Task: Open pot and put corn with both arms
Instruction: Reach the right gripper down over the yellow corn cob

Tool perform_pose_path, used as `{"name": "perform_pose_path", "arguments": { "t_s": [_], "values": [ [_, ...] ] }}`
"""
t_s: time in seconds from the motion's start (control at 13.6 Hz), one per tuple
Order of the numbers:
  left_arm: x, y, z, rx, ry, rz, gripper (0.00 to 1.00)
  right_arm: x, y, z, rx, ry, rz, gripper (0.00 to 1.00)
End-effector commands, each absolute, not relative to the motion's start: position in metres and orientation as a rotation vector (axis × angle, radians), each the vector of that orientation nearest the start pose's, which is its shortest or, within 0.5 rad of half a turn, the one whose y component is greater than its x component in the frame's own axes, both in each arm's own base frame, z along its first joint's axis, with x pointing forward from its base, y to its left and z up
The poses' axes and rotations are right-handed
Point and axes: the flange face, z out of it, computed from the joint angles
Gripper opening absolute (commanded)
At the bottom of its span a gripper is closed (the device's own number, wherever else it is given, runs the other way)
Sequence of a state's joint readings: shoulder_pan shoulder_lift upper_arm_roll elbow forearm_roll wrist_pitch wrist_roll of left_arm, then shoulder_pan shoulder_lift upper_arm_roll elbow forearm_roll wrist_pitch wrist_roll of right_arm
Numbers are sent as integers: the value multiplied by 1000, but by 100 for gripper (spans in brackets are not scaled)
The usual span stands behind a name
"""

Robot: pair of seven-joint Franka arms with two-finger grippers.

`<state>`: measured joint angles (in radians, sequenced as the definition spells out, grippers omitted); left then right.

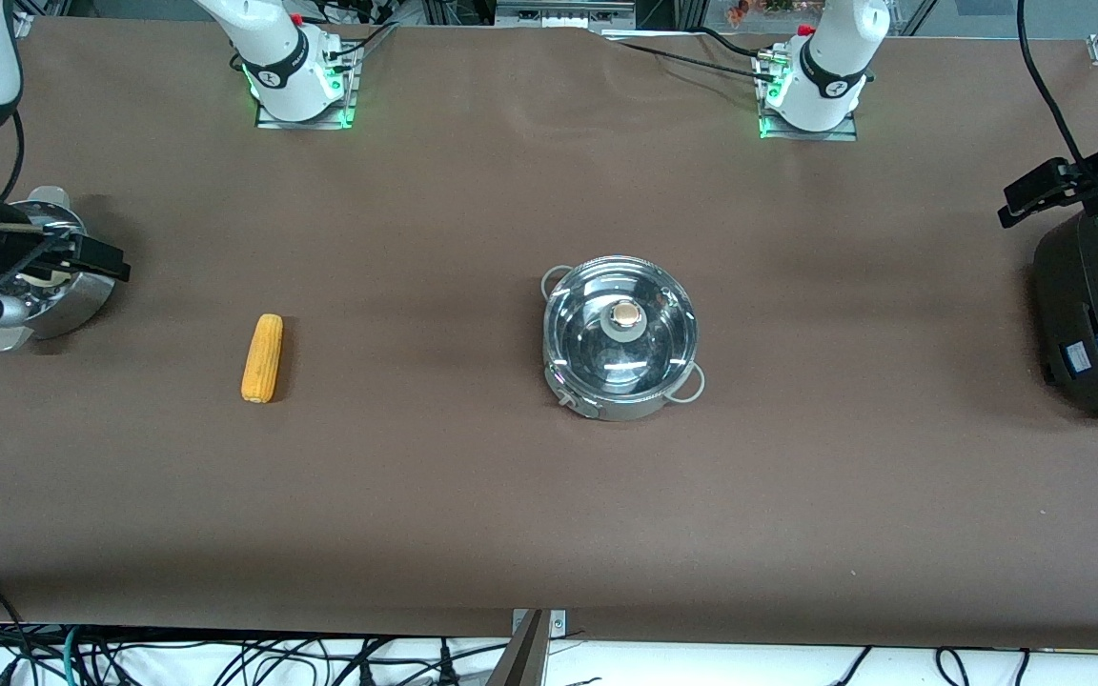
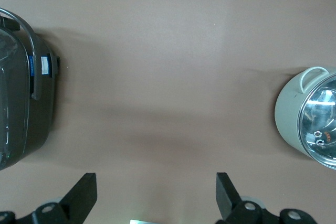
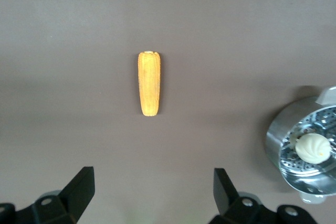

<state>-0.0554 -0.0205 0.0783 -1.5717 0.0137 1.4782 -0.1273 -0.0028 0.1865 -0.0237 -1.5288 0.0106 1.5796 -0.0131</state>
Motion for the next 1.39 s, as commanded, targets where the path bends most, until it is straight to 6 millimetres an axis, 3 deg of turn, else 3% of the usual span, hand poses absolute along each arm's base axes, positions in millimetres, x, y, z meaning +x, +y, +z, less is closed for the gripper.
{"name": "perform_pose_path", "arguments": {
  "t_s": [0.0, 0.15, 0.44, 0.59, 0.66, 0.73, 1.1, 1.32],
  "values": [
    [539, 14, 632, -3125, -205, 115, 100, 619, -15, 523, -3114, 40, 176, 100],
    [539, 13, 632, -3133, -200, 116, 100, 628, -13, 506, -3123, 29, 182, 100],
    [542, 10, 630, -3137, -175, 118, 100, 655, -1, 434, -3123, 3, 216, 100],
    [542, 8, 630, -3137, -171, 118, 100, 665, 14, 383, -3127, 19, 221, 100],
    [542, 7, 630, -3137, -168, 118, 100, 670, 34, 353, -3136, 53, 205, 100],
    [542, 5, 630, -3137, -161, 118, 100, 671, 40, 335, -3141, 107, 202, 100],
    [542, -2, 630, -3133, -140, 108, 100, 670, 41, 298, -3144, 136, 231, 100],
    [544, -3, 623, -3140, -137, 126, 100, 658, 39, 265, -3144, 138, 171, 100]
  ]
}}
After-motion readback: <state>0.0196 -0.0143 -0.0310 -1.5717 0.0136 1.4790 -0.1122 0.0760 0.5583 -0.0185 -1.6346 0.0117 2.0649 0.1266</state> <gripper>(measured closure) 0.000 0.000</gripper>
